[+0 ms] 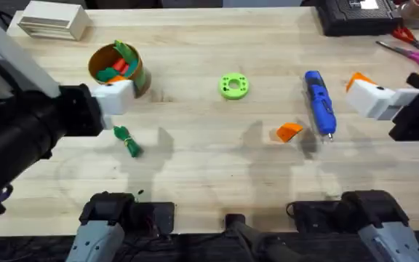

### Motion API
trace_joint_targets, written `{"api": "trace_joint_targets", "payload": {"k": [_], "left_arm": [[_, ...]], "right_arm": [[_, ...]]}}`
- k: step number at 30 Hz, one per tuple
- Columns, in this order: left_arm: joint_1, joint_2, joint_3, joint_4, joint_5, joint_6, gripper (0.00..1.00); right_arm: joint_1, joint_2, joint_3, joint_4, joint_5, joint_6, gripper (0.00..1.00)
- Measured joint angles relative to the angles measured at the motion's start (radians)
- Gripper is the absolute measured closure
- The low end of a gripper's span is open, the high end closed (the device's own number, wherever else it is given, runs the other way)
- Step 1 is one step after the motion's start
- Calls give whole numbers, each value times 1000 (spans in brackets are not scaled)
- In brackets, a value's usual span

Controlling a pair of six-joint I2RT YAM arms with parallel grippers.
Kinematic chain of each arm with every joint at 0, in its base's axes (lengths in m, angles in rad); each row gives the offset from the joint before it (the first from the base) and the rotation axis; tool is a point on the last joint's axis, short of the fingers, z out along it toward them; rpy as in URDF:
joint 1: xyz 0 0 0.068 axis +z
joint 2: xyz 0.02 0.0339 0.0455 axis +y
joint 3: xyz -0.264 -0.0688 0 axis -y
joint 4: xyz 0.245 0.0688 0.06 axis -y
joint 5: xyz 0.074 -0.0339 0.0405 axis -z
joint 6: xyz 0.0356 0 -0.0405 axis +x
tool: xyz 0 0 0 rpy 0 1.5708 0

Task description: Pick up the gripper from the table and insert it into the empty holder that is missing its gripper. Then pick up a screw, insert it into the mounting hole, and use the screwdriver to tighten it. Finally, clean up the table by picking up the vegetable and placing it into the bucket.

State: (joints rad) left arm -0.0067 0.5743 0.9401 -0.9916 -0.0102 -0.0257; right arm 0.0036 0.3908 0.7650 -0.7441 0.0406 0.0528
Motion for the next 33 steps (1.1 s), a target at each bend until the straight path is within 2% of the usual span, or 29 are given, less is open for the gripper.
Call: {"api": "trace_joint_targets", "payload": {"k": [3, 4, 6, 7, 8, 18, 23, 27, 29, 30, 33], "left_arm": [[0, 0, 0, 0, 0, 0, 750], [0, 0, 0, 1, 0, 5, 767], [0, 0, 0, 2, 0, 10, 468], [0, 0, 0, 4, 1, 7, 54], [0, 0, 0, 3, 3, 8, 24], [0, 0, 0, 9, 22, 7, 14], [0, 0, 0, -101, 30, 6, 14], [0, 0, 0, -153, 88, 2, 15], [0, 0, 0, -138, 114, 1, 15], [0, 0, 0, -65, 152, -4, 15], [0, 0, -9, 53, 179, -6, 15]], "right_arm": [[0, 0, 0, 0, 0, 0, 12], [0, 0, 0, 0, 0, 0, 12], [0, 0, 0, 0, 0, 0, 12], [0, 0, 0, 0, 0, 0, 12], [0, 0, 0, 0, 0, 0, 12], [0, 0, 0, 0, 0, 0, 12], [0, 0, 0, 0, 0, 0, 12], [0, 0, 0, 0, 0, 0, 12], [0, 0, 0, 0, 0, 0, 12], [0, 0, 0, 0, 0, 0, 12], [0, 0, 0, 0, 0, 0, 12]]}}
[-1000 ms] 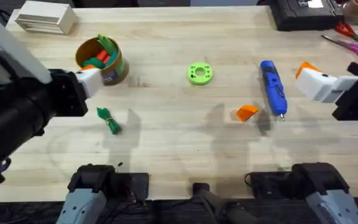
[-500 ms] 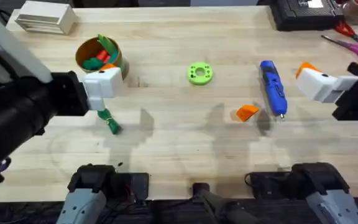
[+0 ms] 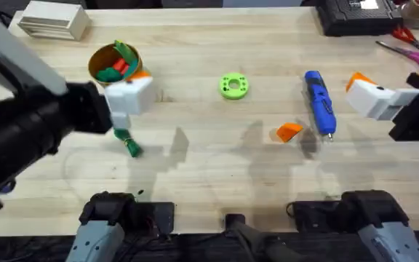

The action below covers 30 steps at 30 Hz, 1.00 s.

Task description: Pick up the gripper from the table and insert it into the empty holder that is missing its gripper. Then pick up a screw, insert it into the mounting hole, and use the screwdriver to tighten it. Finally, clean up the table by picking up the vegetable and placing it into the bucket.

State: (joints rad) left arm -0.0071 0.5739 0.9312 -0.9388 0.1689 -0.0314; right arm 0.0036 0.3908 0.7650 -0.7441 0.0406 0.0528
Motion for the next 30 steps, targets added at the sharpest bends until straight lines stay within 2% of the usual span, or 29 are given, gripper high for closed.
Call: {"api": "trace_joint_targets", "payload": {"k": [6, 13, 23, 30], "left_arm": [[-14, -65, -142, 227, 55, -3, 13], [-78, -283, -385, 452, 131, -3, 14], [-125, -507, -648, 622, 177, -4, 14], [-142, -568, -783, 758, 183, -7, 13]], "right_arm": [[0, 0, 0, 0, 0, 0, 12], [0, 0, 0, 0, 0, 0, 12], [0, 0, 0, 0, 0, 0, 12], [0, 0, 0, 0, 0, 0, 12]]}}
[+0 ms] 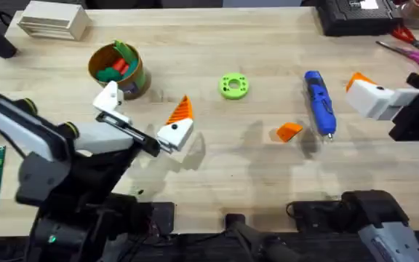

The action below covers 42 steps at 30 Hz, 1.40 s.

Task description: Pick up the gripper from the table and insert it into the empty holder that is missing its gripper. Then pick up a screw, insert it into the mounting hole, and use the screwdriver to tighten it. Finally, clean up the table by picking up the vegetable and placing it into the bucket.

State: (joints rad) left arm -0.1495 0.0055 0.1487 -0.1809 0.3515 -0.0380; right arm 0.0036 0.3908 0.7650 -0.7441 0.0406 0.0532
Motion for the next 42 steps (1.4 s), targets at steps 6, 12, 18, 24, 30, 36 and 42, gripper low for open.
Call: {"api": "trace_joint_targets", "payload": {"k": [6, 12, 18, 24, 30, 36, 42], "left_arm": [[-31, 0, -81, 85, 1, 0, 14], [-66, 0, -141, 127, 1, -1, 14], [-101, 0, -141, 123, 1, 0, 13], [-115, 0, -141, 123, 1, 0, 14], [-115, 0, -141, 123, 1, 0, 14], [-115, 0, -141, 123, 1, 0, 14], [-115, 0, -141, 123, 1, 0, 14]], "right_arm": [[0, 0, 0, 0, 0, 0, 12], [0, 0, 0, 0, 0, 0, 12], [0, 0, 0, 0, 0, 0, 12], [0, 0, 0, 0, 0, 0, 12], [0, 0, 0, 0, 0, 0, 12], [0, 0, 0, 0, 0, 0, 12], [0, 0, 0, 0, 0, 0, 10]]}}
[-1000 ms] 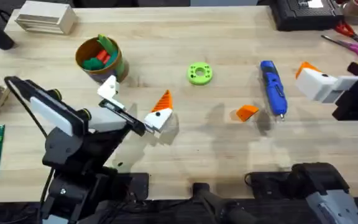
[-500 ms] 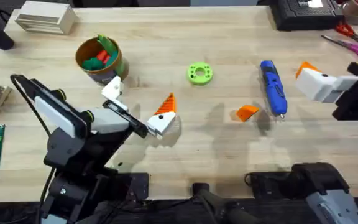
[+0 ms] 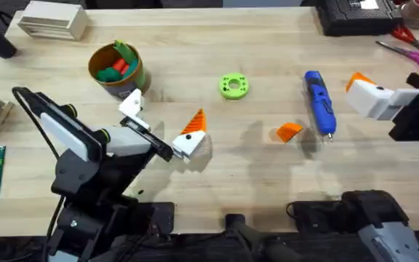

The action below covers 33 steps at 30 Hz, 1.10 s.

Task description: Pick up the gripper from the table and insert it into the empty holder that is missing its gripper. Then pick up a screw, insert it into the mounting hole, and use the screwdriver to tighten it. Finally, clean up the table by picking up the vegetable and placing it into the bucket.

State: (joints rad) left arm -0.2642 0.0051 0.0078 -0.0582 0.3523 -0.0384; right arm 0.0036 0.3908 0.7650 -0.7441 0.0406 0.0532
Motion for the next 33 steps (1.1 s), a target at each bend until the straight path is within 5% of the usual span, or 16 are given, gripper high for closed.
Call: {"api": "trace_joint_targets", "payload": {"k": [13, 18, 25, 27, 33], "left_arm": [[0, 0, 0, 0, 0, 0, 14], [0, 0, 0, 0, 0, 0, 14], [0, 0, 0, 0, 0, 0, 14], [0, 0, 0, 2, 33, -3, 14], [0, 0, 0, 3, 207, -4, 14]], "right_arm": [[0, 22, 1, 4, -66, -1, 12], [6, 179, 24, -8, -151, -25, 12], [99, 469, 214, -187, -188, -87, 12], [140, 564, 290, -212, -188, -110, 12], [143, 581, 302, -239, -188, -116, 12]]}}
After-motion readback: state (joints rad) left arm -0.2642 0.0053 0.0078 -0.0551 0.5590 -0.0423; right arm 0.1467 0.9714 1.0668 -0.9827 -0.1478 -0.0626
